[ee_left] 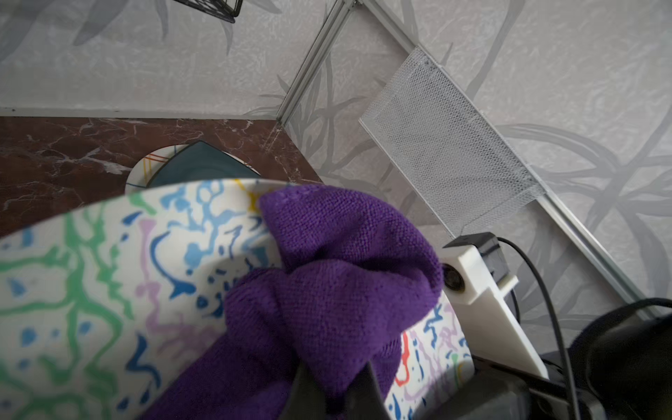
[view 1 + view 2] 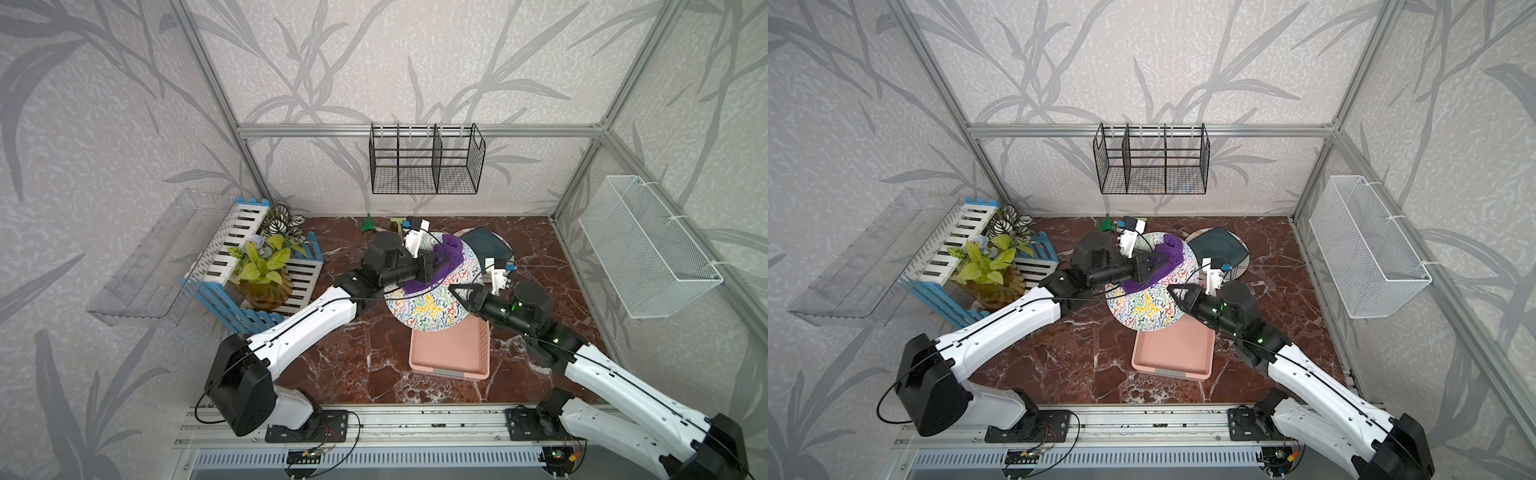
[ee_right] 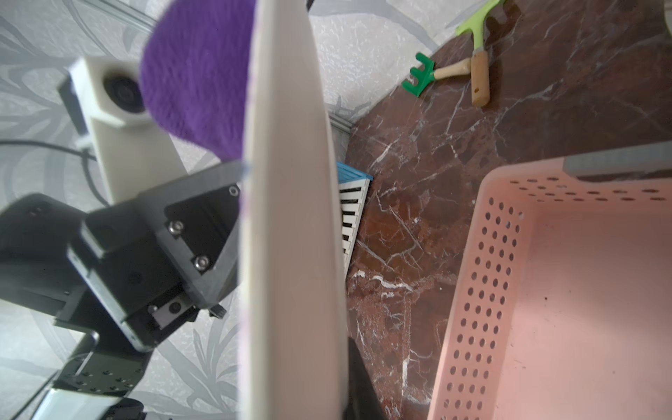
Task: Wipe the wet plate dry
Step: Wipe the plate with towel.
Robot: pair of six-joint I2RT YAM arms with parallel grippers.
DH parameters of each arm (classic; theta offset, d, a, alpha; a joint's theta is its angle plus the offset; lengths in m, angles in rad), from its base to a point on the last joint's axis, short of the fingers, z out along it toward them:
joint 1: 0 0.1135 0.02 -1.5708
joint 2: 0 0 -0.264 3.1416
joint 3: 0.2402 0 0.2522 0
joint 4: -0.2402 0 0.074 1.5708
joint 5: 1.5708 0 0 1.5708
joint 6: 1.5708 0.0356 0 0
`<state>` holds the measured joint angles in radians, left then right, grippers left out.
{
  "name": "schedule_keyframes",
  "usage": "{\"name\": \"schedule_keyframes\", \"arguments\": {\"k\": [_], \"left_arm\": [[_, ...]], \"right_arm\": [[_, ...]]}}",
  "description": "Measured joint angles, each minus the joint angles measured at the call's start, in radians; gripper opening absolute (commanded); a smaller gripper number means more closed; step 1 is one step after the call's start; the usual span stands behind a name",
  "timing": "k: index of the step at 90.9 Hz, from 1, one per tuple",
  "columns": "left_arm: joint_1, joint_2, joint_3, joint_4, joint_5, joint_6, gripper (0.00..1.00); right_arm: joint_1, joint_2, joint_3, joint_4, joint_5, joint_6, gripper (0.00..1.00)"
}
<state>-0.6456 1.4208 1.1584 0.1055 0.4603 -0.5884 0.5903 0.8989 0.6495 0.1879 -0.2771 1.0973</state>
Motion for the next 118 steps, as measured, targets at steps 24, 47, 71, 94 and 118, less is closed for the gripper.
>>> {"name": "schedule_keyframes", "arguments": {"k": [24,47,71,94,118], "left_arm": [[0.283,-0.045,-0.076,0.392,0.174,-0.425,0.00],[0.291,0.016,-0.076,0.814,0.271,-0.878,0.00],[0.256,0.079,-0.074,1.192,0.212,-1.254,0.00],[0.083,0.092,-0.074,1.280,0.121,-1.346,0.00],[0.219,0.114,0.045,1.251,0.119,-1.369,0.00]], "right_arm": [[-0.224,-0.087,0.035,0.174,-0.066,0.081,0.00],[-0.166,-0.032,0.074,0.459,-0.125,0.163,0.00],[-0.079,0.143,0.099,0.665,-0.121,0.206,0.00],[-0.091,0.347,0.321,0.845,-0.136,0.270,0.00],[-0.093,0.266,0.212,0.836,-0.079,0.266,0.00]]}}
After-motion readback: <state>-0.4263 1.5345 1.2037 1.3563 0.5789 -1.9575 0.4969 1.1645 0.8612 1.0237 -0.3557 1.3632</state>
